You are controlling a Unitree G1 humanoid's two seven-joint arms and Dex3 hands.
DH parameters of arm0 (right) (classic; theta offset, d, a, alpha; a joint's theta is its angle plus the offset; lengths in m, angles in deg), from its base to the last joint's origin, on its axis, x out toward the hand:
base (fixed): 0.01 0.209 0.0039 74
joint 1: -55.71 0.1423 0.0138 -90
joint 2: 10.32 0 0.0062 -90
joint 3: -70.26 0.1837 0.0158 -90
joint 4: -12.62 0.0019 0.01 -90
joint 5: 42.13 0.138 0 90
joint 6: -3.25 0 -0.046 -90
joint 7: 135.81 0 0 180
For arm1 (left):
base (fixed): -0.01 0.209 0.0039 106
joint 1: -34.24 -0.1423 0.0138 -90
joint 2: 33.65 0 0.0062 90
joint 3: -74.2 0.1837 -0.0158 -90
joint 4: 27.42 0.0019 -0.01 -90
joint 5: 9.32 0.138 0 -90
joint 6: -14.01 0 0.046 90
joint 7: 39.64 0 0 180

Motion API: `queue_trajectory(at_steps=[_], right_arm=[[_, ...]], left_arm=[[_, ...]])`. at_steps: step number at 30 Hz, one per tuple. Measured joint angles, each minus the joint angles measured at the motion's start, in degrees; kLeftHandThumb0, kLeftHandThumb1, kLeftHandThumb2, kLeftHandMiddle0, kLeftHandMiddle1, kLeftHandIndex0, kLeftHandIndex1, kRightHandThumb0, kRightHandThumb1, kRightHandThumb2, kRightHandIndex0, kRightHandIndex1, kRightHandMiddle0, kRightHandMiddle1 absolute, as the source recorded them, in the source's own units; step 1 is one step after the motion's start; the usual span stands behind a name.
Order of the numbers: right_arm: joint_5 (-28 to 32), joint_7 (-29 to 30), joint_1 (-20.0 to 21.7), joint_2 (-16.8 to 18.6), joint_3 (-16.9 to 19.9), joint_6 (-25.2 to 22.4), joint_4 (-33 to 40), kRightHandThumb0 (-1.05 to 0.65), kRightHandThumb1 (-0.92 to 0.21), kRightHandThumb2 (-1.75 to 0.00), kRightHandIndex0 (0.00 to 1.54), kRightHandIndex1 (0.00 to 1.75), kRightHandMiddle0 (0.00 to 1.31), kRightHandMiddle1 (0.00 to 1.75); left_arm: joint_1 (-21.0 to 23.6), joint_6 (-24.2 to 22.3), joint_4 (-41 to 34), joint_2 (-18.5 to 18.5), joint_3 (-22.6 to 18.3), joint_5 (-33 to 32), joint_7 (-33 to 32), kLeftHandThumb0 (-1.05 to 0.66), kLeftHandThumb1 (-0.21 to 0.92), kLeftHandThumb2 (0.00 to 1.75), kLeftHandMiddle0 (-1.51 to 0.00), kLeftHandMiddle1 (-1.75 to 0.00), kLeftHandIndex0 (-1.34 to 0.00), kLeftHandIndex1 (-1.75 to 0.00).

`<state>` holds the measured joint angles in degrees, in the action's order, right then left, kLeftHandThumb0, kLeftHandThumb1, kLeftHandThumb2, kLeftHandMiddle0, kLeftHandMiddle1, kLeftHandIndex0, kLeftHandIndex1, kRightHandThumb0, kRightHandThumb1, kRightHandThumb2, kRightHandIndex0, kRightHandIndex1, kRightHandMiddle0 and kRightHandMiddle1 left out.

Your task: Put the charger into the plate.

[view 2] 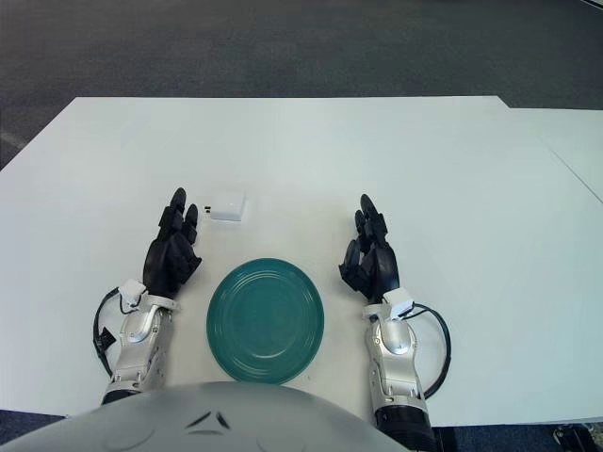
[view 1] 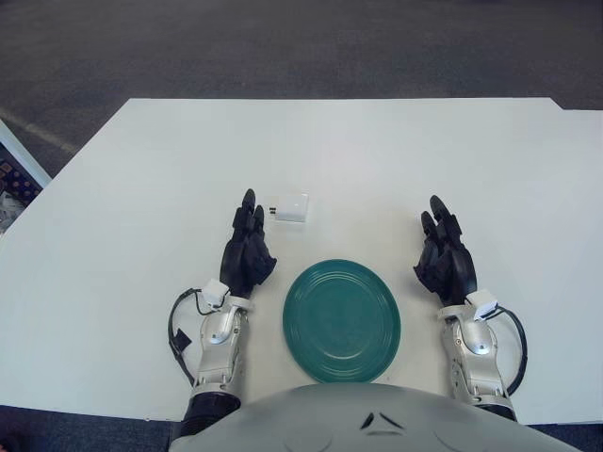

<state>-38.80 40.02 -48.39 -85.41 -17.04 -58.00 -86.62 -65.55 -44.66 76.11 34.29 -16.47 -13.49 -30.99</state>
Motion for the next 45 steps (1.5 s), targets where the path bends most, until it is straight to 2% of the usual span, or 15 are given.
queue_trajectory(at_steps=[5,13,17,22,23,27,31,36,45], right_arm=[[-0.2,0.6,0.3,0.0,-0.2,0.7,-0.1,-0.84,-0.92,-0.90,0.07,0.00,0.00,0.22],[-0.7,1.7,0.5,0.3,-0.4,2.0,-0.6,-0.84,-0.92,-0.90,0.05,0.00,0.00,0.19],[-0.9,2.3,0.6,0.3,-0.5,1.4,-1.2,-0.83,-0.92,-0.89,0.05,0.00,0.00,0.21],[-1.0,2.3,0.9,0.3,-0.7,0.8,-1.6,-0.83,-0.92,-0.89,0.05,0.00,0.00,0.22],[-1.0,2.3,1.1,0.3,-0.7,0.8,-1.6,-0.83,-0.92,-0.89,0.05,0.00,0.00,0.22],[-1.0,2.3,1.3,0.4,-1.0,0.8,-1.6,-0.83,-0.92,-0.89,0.05,0.00,0.00,0.21],[-1.0,2.5,1.4,0.4,-1.0,0.8,-1.6,-0.83,-0.92,-0.89,0.04,0.00,0.00,0.21],[-1.0,3.1,1.3,0.5,-1.0,0.8,-1.6,-0.84,-0.92,-0.89,0.04,0.00,0.00,0.21],[-1.6,4.1,1.3,0.6,-1.0,0.9,-1.7,-0.84,-0.92,-0.88,0.04,0.00,0.00,0.22]], left_arm=[[1.4,0.0,-1.6,4.2,-1.0,13.1,-6.5,-1.02,0.92,0.88,0.00,0.00,0.00,-0.01],[4.3,-0.2,-2.6,14.2,-2.6,32.6,-18.5,-1.05,0.92,0.73,0.00,0.00,-0.01,-0.01],[9.6,-1.4,-1.0,19.3,-1.5,41.5,-24.1,-1.05,0.92,0.62,0.00,0.00,-0.04,-0.03],[17.7,-1.6,0.8,24.5,1.2,47.0,-27.9,-1.05,0.92,0.57,0.00,0.00,-0.08,-0.06],[19.0,-1.6,1.0,25.2,1.8,47.7,-28.2,-1.05,0.92,0.56,0.00,0.00,-0.05,-0.19],[22.8,-2.5,1.1,28.0,5.3,50.8,-26.6,-1.05,0.92,0.51,-0.01,0.00,-0.01,-0.44],[25.3,-5.7,-0.7,31.0,9.3,53.8,-18.6,-1.05,0.92,0.49,-0.04,-0.01,0.00,-0.62],[27.5,-8.2,-2.8,33.6,13.5,55.8,-11.4,-1.05,0.92,0.50,-0.07,-0.02,0.00,-0.73],[30.5,-6.2,1.8,34.8,20.1,57.3,-9.8,-1.05,0.92,0.48,-0.08,-0.01,0.00,-0.85]])
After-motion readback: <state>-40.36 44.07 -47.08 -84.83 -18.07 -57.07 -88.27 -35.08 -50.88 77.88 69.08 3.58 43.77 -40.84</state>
